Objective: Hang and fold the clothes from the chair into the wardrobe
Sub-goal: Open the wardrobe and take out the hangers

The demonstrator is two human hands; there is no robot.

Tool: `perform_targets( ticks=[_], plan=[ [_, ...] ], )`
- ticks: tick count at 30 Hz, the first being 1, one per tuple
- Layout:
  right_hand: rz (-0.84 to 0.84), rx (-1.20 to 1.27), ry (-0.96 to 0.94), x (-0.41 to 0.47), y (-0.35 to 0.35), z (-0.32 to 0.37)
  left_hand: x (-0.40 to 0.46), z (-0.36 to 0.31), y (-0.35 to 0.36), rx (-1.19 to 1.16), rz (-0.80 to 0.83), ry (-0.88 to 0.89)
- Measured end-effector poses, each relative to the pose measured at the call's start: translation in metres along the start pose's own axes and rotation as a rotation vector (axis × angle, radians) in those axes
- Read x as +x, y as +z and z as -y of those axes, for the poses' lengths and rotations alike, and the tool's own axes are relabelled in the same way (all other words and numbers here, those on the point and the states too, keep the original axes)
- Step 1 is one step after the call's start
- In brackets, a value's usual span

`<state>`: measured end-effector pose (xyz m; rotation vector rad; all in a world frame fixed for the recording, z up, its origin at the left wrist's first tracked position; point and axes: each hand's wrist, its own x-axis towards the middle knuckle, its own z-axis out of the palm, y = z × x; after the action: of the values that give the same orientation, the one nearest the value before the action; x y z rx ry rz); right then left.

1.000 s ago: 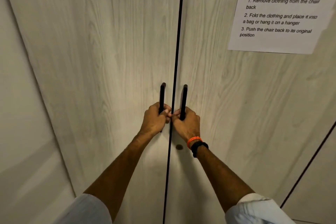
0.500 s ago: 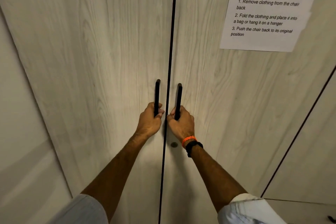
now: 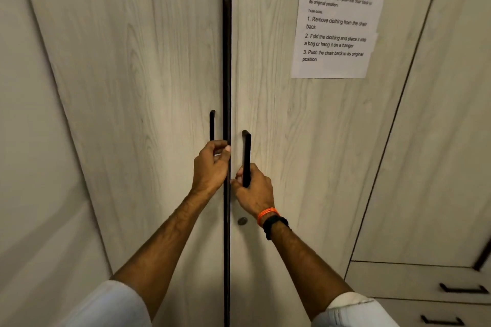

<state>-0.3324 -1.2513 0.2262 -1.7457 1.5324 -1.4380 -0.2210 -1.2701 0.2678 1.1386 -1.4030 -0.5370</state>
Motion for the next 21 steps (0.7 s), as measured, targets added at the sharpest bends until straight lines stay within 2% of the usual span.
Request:
perform_targets(
  ticks=[7,11,15,21],
  plan=[
    [0.001,-0.019,-0.007,-0.097,-0.072,0.010,-0.103,-0.055,0.002,0.000,0.016,0.075],
    [-0.039,0.003,0.078,-0.151,-0.124,0.012,-0.158,-0.097,0.015,0.023,0.139,0.151],
    [-0.121,-0.118,0.108,-0.189,-0.181,0.008,-0.193,-0.136,0.045,0.022,0.302,0.269],
    [-0.281,-0.135,0.192,-0.236,-0.254,-0.011,-0.243,-0.178,0.113,0.008,0.405,0.365]
  ],
)
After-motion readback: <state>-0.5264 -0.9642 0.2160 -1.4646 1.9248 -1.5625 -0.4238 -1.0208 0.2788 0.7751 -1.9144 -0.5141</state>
